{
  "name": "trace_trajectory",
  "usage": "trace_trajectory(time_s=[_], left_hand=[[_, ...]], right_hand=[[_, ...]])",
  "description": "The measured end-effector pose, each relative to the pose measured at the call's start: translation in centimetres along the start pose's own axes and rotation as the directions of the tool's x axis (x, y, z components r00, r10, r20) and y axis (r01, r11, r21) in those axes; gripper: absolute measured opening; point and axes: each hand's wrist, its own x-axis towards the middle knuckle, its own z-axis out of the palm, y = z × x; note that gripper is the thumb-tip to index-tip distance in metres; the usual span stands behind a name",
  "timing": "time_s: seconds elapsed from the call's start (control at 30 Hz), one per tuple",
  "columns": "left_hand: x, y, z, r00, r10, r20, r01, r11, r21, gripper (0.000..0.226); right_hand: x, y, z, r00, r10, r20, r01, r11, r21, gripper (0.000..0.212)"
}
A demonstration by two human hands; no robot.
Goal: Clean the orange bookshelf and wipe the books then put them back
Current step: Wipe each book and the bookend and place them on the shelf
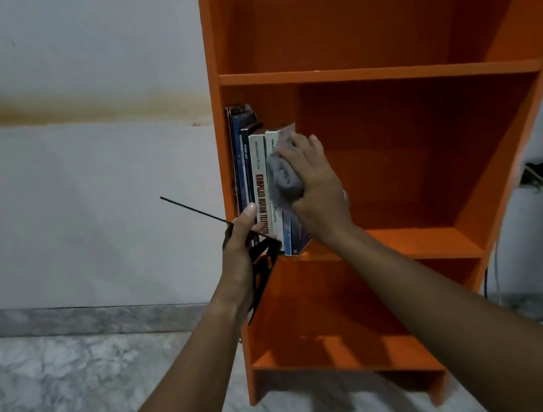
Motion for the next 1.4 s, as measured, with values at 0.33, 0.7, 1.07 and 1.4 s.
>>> trace_trajectory(time_s=[0.33, 0.7, 1.07, 1.4], left_hand=[[0.9, -2.3, -1.2, 0.997, 0.051, 0.062, -0.048, 0.998, -0.041, 0.068], [-1.0, -3.3, -2.1, 0.985, -0.012, 0.172, -0.039, 0.957, 0.287, 0.074], [-1.1, -2.8, 3.0, 0.858, -0.206, 0.471, -0.282, 0.577, 0.766, 0.123], [-0.6, -2.3, 5.7, 0.894, -0.223, 0.389, -0.299, 0.350, 0.888, 0.130]], right_hand=[[-10.7, 4.2, 6.2, 0.968, -0.012, 0.251, 0.045, 0.991, -0.126, 0.072], [-10.7, 4.1, -0.2, 0.872, 0.437, 0.219, -0.470, 0.628, 0.620, 0.011], [-9.8, 2.5, -11.0, 0.824, 0.105, 0.557, -0.427, 0.760, 0.489, 0.051], [-10.3, 3.4, -11.9, 0.986, 0.140, 0.086, -0.134, 0.988, -0.075, 0.036]])
